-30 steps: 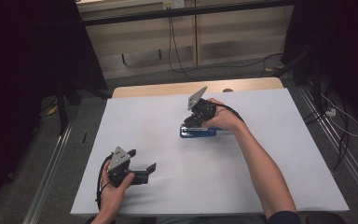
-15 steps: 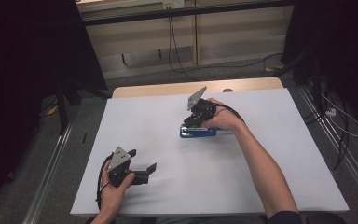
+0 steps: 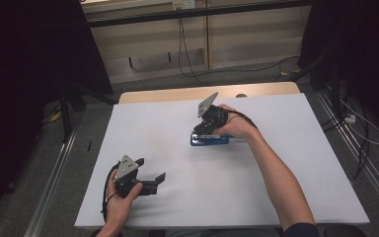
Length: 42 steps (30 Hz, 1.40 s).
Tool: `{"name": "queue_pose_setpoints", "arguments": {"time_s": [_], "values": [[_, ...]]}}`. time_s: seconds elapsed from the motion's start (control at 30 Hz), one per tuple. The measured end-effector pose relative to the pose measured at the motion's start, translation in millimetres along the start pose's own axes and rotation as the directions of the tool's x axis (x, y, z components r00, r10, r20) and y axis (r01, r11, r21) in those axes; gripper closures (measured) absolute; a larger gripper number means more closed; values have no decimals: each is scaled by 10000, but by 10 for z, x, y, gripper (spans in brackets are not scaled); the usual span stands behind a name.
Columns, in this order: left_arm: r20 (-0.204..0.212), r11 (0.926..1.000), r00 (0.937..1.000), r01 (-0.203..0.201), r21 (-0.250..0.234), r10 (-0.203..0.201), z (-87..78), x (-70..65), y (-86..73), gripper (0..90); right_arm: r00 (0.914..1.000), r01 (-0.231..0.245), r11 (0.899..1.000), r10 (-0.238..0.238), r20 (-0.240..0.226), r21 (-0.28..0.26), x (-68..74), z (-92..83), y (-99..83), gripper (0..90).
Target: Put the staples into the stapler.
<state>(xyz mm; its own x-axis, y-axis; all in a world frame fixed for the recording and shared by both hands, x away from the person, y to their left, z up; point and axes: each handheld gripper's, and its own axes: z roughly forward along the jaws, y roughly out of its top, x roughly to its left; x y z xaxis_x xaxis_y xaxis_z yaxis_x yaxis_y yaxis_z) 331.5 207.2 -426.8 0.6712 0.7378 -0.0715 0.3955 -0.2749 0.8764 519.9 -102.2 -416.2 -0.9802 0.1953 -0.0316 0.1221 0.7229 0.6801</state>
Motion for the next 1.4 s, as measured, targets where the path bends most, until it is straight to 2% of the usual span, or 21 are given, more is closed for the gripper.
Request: {"name": "queue_pose_setpoints", "arguments": {"time_s": [0.17, 0.3, 0.63, 0.73, 0.83, 0.97, 1.0, 1.07, 1.1, 1.17, 1.4], "values": [[-8, 10000, 10000, -13, 33, 13, -1, 3, 0, 45, 10000, 29, 10000, -29, 15, -48, 1, 6, 2, 792], [0, 10000, 10000, 6, 22, -6, -1, 0, 0, 45, 9997, -242, 9997, 242, 71, -32, -5, 4, -1, 775], [15, 10000, 10000, 43, -8, -43, -3, 2, -2, 45, 9988, -487, 9987, 488, 80, -133, -9, 3, -11, 728], [11, 10000, 10000, 46, -8, -46, -3, 2, -2, 45, 9969, -742, 9970, 747, 254, -205, -16, -6, -11, 631], [8, 10000, 10000, 47, -11, -47, -3, 4, -2, 46, 9936, -1043, 9933, 1063, 388, -503, -34, -47, -16, 601], [-1, 10000, 10000, 6, 16, -6, -2, 5, -1, 45, 9895, -1322, 9899, 1349, 522, -521, -26, -76, -27, 503], [3, 10000, 10000, 18, 17, -18, -2, 3, -1, 45, 9867, -1492, 9873, 1523, 577, -542, -22, -76, -30, 453], [5, 10000, 10000, 51, -10, -51, -1, 2, -2, 45, 9821, -1677, 9842, 1718, 776, -561, -8, -81, -40, 435], [2, 10000, 10000, 54, -12, -54, -1, 3, -2, 45, 9824, -1660, 9840, 1706, 754, -640, -3, -80, -51, 422], [-8, 10000, 10000, 8, 20, -8, -2, 5, -1, 45, 9772, -1903, 9783, 1968, 799, -823, 20, -79, -64, 375], [-26, 10000, 10000, 15, 55, -15, 1, 8, -3, 45, 9656, -2207, 9667, 2354, 1110, -1299, 77, -90, -104, 265]]}}
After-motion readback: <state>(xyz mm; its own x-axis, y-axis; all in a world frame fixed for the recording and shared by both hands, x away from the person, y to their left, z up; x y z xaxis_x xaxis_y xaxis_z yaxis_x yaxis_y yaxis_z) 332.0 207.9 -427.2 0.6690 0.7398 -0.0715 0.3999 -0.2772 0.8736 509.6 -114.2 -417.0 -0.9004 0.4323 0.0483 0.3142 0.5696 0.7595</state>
